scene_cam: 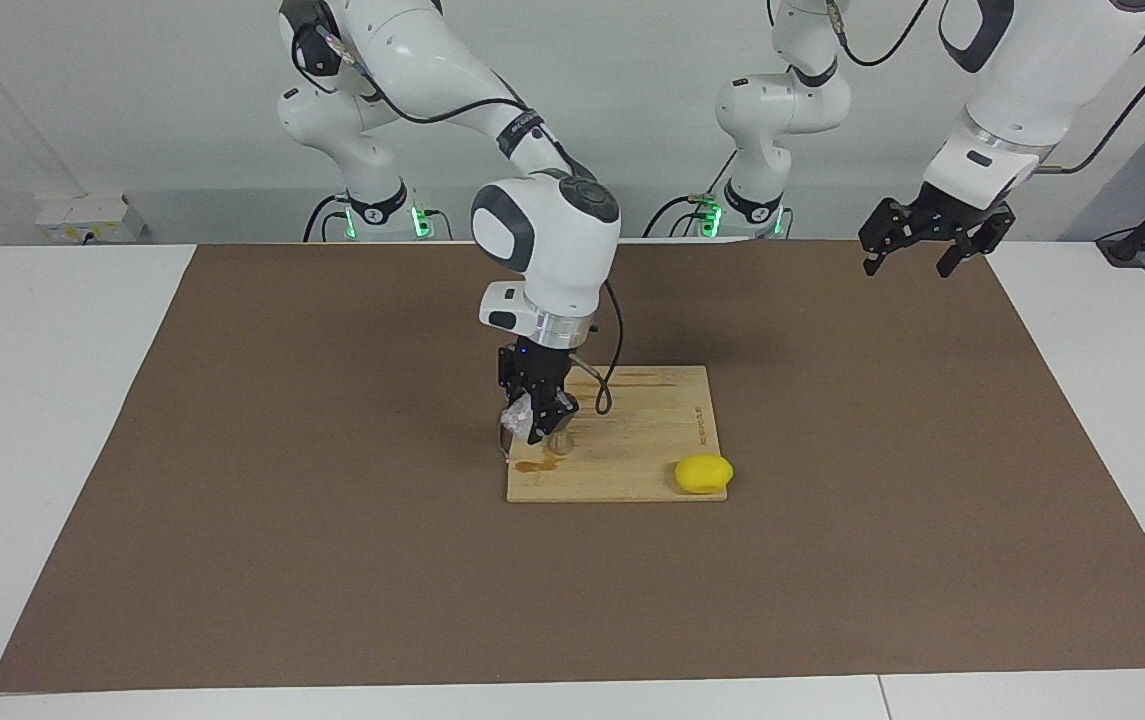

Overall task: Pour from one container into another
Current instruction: 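Tilt the glass with the right gripper to pour into the metal cup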

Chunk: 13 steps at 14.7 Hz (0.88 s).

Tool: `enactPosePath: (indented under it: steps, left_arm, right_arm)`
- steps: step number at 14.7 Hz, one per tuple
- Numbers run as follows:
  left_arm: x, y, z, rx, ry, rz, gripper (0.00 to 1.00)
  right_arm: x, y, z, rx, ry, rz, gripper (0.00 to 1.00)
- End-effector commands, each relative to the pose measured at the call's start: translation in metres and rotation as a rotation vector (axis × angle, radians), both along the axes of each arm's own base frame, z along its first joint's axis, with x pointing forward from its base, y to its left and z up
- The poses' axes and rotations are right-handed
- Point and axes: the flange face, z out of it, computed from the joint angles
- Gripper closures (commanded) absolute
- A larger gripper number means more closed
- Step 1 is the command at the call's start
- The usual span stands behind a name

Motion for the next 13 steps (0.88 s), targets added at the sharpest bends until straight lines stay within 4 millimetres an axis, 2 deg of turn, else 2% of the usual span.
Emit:
enactPosePath:
  steps: [1,8,13]
  left_arm:
    - [-0.008,0.002,0.000,0.005,-0.004,-0.004,0.00]
    - [-0.008,0.003,0.000,0.005,-0.004,-0.003,0.00]
    - [-0.008,0.002,0.000,0.005,-0.004,-0.004,0.00]
  right_arm:
    - [-0.012,0.001,0.003,-0.005,-0.032,0.013,0.78]
    - [-0.011,0.004,0.007,0.006,-0.024,0.013,0.77]
    - [-0.005,-0.003,0.014,0.063,-0.004,-0.032,0.77]
